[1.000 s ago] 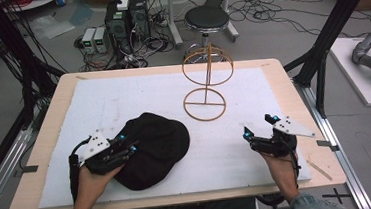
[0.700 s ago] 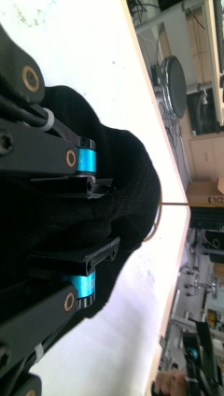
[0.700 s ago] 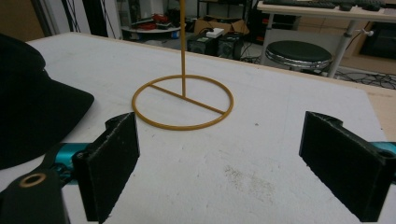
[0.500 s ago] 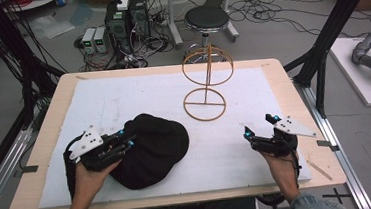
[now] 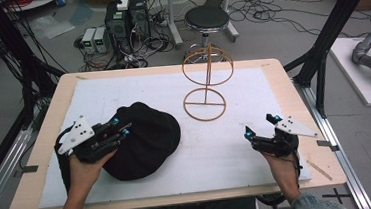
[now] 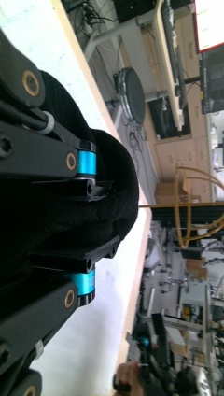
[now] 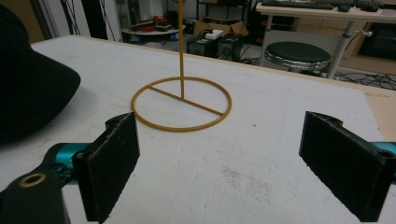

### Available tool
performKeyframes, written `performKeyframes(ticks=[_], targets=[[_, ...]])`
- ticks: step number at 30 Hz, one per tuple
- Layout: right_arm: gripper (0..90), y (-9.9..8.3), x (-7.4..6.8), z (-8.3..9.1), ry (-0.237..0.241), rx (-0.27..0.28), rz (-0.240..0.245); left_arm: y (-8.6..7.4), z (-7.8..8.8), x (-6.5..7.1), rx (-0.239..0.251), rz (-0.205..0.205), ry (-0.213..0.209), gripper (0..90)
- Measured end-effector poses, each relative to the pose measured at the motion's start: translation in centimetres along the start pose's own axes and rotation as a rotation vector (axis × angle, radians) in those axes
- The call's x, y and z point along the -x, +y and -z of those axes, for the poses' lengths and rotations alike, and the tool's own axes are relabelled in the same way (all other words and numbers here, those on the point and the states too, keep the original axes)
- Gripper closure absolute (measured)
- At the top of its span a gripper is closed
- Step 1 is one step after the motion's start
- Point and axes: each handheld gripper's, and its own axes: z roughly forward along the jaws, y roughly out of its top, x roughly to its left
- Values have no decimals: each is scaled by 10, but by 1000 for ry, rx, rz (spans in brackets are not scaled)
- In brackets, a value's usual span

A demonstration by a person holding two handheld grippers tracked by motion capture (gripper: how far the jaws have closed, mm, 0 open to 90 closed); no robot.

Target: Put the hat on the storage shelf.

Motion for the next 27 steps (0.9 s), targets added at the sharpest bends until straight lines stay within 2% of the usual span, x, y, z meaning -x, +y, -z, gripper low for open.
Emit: performKeyframes(ticks=[5,15,21,27], targets=[[120,0,0,0,0,-1,-3,15,0,-3,38,-15,-7,721],[120,0,-1,0,3,-6,-11,56,3,-14,125,-28,-30,721],[119,0,-1,-1,4,-6,-4,70,3,-20,155,-23,-45,722],[120,0,-1,-1,3,-8,-5,85,-2,-27,183,2,-53,723]])
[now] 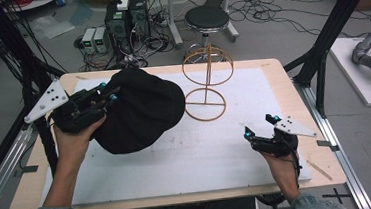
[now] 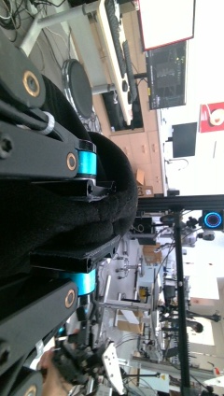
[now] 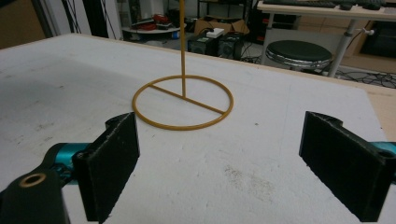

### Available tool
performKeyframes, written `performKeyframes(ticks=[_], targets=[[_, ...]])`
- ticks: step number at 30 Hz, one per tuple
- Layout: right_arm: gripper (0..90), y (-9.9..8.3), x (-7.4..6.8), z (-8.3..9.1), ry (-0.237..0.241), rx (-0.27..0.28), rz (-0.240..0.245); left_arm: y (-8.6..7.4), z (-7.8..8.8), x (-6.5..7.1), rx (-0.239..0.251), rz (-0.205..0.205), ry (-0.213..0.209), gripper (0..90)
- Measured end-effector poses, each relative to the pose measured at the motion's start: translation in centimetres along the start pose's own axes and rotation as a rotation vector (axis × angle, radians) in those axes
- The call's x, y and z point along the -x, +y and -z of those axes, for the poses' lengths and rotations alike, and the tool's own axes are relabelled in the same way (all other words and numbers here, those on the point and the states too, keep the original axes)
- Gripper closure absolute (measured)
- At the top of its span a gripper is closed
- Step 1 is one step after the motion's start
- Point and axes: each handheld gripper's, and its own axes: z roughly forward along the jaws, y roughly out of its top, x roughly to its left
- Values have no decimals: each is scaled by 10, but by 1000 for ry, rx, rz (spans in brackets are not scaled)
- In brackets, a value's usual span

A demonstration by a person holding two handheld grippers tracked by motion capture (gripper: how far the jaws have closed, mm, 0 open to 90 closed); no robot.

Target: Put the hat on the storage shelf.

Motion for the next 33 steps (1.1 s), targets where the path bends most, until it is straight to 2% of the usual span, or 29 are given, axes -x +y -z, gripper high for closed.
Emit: performKeyframes(ticks=[15,19,26,33], targets=[[119,0,0,0,8,0,-5,30,-29,-13,60,11,-41,725],[119,0,0,0,13,-2,-8,35,-37,-16,76,28,-52,726],[119,0,0,0,13,-1,-7,44,-46,-17,97,19,-61,725],[120,0,1,0,15,-2,-10,51,-55,-20,130,34,-73,726]])
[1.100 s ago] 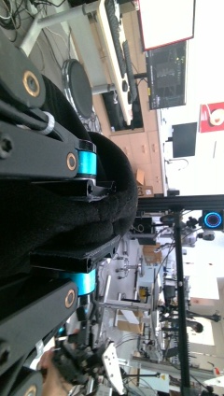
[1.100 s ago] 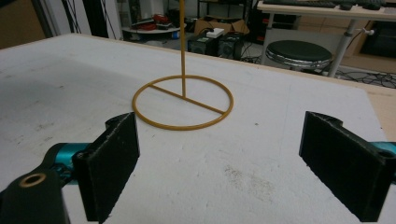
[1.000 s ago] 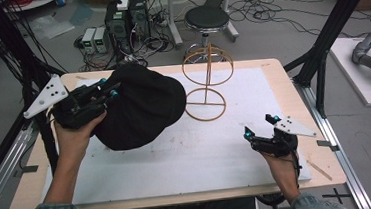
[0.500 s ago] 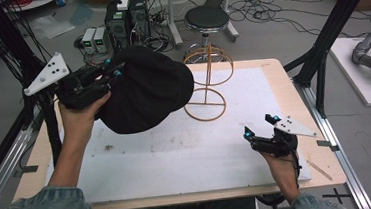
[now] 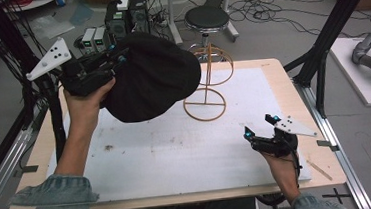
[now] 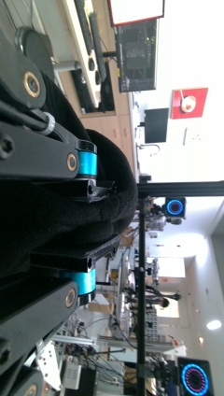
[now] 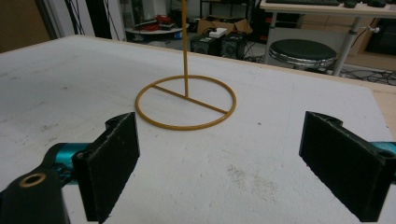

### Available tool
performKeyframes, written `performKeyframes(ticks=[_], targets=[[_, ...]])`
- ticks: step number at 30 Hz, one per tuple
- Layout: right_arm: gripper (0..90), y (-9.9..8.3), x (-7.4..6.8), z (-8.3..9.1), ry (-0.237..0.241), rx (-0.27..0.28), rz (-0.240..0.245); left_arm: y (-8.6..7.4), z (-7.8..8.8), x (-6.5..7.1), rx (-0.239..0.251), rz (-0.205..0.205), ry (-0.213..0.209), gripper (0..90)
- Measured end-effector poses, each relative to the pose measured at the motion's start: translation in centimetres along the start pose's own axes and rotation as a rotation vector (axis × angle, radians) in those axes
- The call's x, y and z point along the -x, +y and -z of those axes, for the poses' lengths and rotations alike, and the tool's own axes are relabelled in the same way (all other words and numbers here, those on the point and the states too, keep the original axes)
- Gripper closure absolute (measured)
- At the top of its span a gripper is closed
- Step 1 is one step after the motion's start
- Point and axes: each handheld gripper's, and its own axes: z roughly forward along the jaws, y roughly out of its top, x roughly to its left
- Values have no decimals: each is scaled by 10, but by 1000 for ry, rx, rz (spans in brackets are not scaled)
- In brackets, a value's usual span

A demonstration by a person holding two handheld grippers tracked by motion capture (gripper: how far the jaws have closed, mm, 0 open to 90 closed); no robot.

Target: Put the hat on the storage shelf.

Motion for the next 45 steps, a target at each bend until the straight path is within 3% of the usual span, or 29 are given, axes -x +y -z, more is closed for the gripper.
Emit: performKeyframes(ticks=[12,20,30,45], targets=[[120,0,0,0,3,5,0,5,-37,-5,33,-6,-26,727],[120,0,1,1,9,-1,-9,-7,-63,-14,43,5,-39,726],[120,-1,-1,-2,15,-9,-4,-21,-78,-28,44,19,-17,727],[120,-1,-1,-2,21,-9,-3,-46,-106,-37,2,36,-14,726]])
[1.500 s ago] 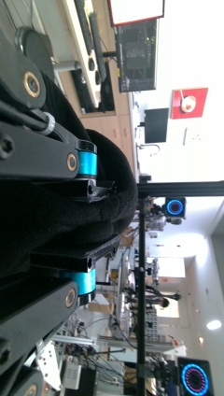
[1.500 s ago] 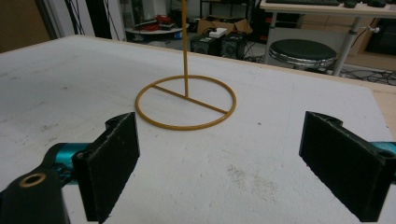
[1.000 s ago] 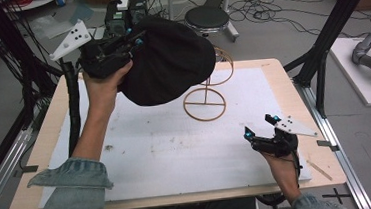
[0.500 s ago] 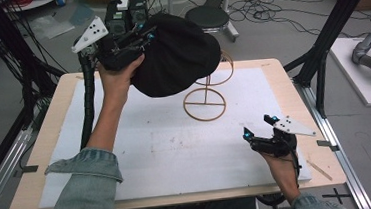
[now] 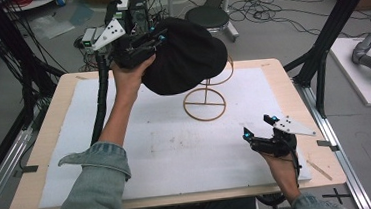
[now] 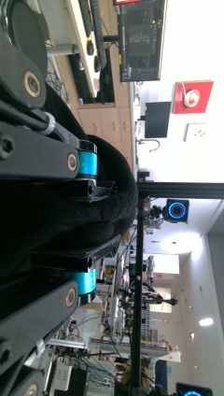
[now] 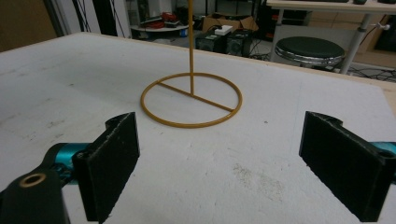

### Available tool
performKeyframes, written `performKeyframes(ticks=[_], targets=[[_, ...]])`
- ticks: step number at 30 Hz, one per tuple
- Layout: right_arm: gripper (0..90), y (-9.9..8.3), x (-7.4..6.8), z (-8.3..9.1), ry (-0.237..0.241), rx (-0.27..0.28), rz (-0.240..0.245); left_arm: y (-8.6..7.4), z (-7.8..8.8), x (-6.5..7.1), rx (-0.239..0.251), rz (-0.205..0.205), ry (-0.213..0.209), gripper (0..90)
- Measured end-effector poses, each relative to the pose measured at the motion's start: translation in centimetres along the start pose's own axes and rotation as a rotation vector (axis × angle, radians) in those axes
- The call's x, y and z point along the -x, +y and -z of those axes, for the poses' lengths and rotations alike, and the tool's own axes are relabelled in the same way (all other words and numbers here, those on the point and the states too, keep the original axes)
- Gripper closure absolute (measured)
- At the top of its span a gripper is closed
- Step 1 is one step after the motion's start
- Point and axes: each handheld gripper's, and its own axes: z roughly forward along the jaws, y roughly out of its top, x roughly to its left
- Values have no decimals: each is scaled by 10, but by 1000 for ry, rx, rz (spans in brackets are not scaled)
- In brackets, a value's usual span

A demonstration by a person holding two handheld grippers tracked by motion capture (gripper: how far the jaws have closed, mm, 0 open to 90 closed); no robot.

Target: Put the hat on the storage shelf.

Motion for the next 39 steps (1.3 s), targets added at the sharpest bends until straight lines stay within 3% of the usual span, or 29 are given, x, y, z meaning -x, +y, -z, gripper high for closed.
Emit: performKeyframes(ticks=[10,29,39], targets=[[120,0,0,0,8,0,-1,-17,-27,-2,-49,18,2,726],[120,-1,1,-1,15,-7,-3,-46,-69,0,-156,1,9,725],[120,-1,0,-1,19,-13,-11,-55,-77,-2,-157,28,11,720]])
